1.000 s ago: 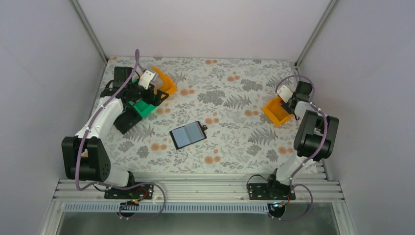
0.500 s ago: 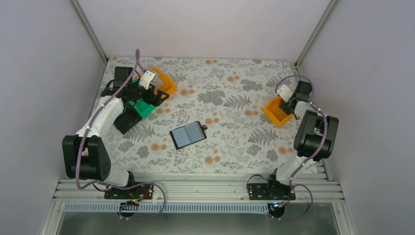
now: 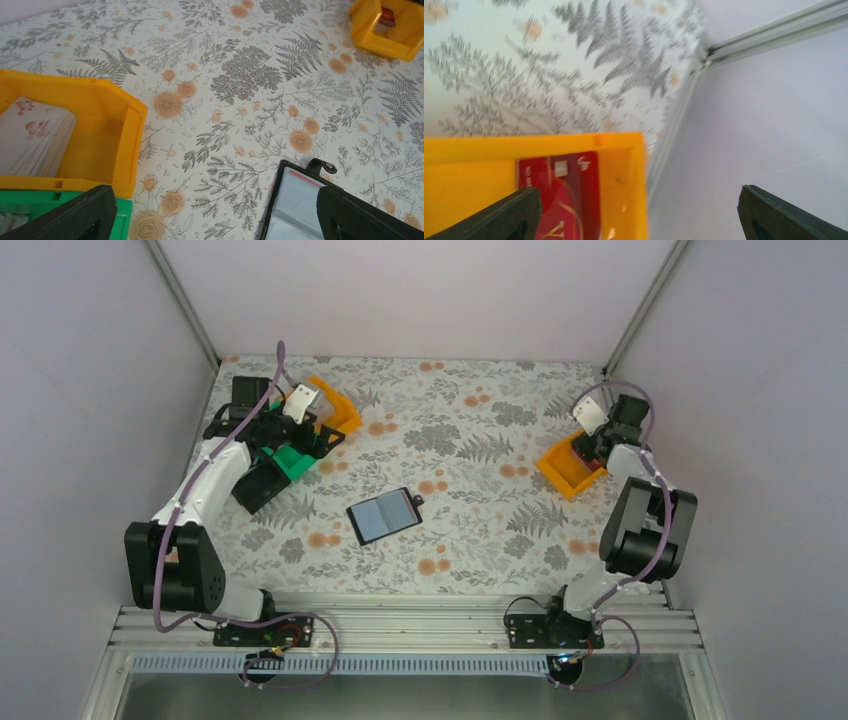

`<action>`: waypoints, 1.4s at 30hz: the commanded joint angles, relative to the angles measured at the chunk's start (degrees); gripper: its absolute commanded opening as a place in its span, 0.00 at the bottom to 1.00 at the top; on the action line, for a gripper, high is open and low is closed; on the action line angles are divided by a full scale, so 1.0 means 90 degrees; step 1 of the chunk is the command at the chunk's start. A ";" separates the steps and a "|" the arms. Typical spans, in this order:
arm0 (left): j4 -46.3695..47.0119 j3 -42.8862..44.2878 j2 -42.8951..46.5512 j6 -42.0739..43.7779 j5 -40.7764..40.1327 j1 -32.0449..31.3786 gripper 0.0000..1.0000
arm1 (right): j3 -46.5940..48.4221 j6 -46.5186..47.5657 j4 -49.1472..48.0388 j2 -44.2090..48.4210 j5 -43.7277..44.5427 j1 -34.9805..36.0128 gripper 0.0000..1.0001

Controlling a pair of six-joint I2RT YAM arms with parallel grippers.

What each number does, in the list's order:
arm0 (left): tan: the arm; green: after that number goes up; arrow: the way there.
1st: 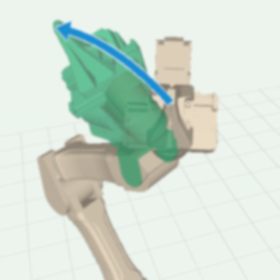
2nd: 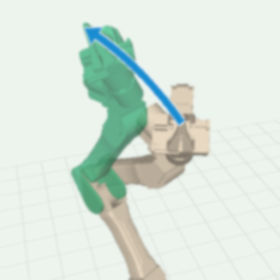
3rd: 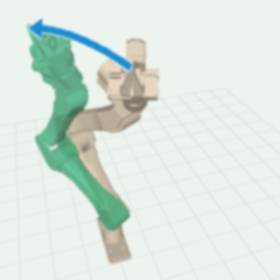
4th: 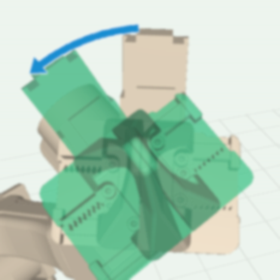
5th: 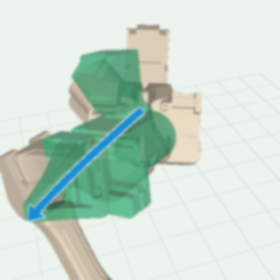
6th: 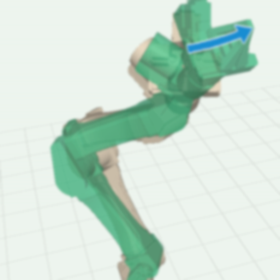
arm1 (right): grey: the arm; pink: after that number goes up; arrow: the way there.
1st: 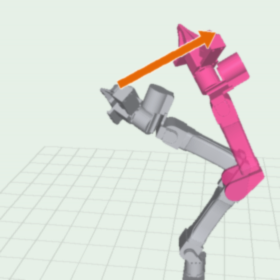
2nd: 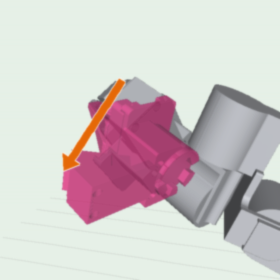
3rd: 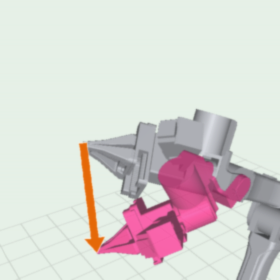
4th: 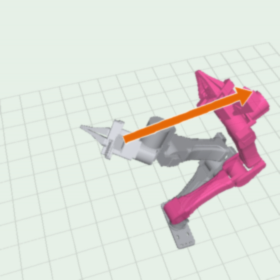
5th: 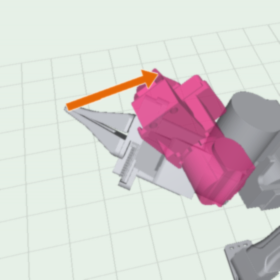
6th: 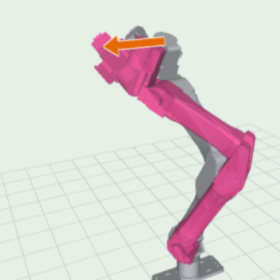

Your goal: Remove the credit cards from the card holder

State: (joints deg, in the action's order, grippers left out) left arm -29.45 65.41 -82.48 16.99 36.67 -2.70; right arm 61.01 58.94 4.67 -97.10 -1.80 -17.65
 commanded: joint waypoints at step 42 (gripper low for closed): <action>0.1392 -0.4236 0.1242 0.3913 -0.2507 -0.2495 0.59 | 0.1064 -0.8963 0.2089 -0.1661 -0.0999 0.7152 0.49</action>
State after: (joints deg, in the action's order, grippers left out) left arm -22.74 29.50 -70.19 50.65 16.51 -24.62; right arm 68.77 -18.79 19.68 -110.34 -13.39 45.30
